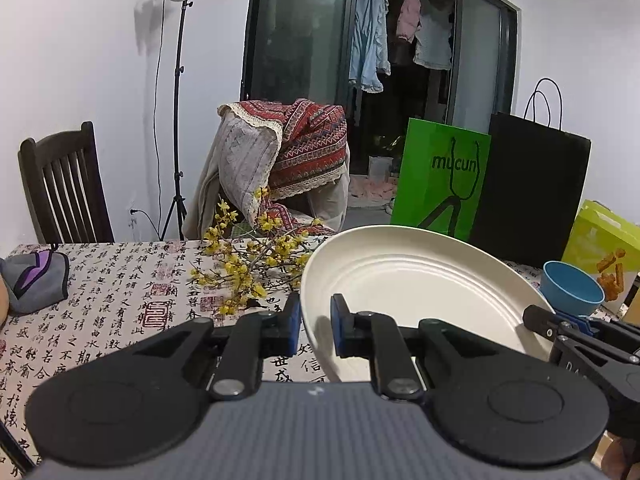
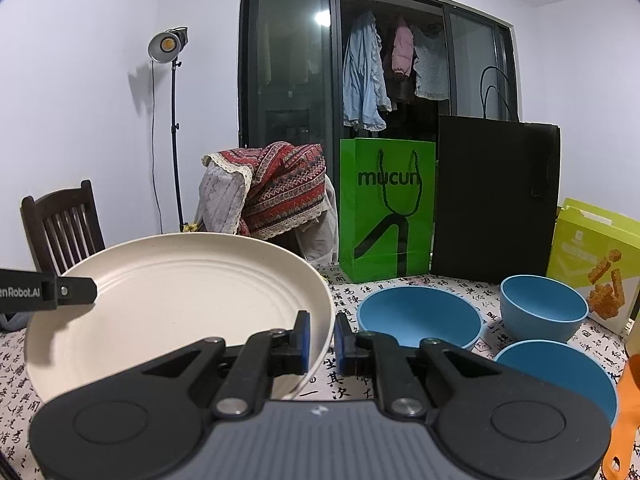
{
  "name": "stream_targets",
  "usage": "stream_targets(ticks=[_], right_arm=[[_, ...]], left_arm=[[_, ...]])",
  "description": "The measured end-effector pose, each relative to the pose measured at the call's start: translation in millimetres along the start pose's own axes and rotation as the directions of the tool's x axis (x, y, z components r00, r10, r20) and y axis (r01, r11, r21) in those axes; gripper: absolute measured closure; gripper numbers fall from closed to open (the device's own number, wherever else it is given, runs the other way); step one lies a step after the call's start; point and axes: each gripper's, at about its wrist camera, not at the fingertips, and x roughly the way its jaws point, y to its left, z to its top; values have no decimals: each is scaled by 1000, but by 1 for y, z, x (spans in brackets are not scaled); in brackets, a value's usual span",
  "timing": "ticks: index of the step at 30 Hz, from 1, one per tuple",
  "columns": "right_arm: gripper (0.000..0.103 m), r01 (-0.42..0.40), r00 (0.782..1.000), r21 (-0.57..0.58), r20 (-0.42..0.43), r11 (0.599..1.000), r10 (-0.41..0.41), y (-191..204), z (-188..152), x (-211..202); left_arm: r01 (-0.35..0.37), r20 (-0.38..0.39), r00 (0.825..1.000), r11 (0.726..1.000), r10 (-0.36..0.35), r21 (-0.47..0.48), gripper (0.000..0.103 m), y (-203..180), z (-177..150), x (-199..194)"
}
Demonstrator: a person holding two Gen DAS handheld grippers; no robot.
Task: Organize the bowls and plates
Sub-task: 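Carry the tilted cream plate toward the blue bowls with both grippers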
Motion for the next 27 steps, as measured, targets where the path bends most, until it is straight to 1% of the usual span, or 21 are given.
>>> stream_targets(ticks=[8, 27], right_arm=[[91, 3, 1000, 5, 11, 1000, -3, 0, 0, -3], [91, 25, 999, 14, 46, 1000, -26, -16, -6, -20]], left_arm=[[4, 10, 1000, 1000, -4, 10, 88, -3, -2, -3], [34, 25, 999, 998, -35, 58, 88, -19, -9, -11]])
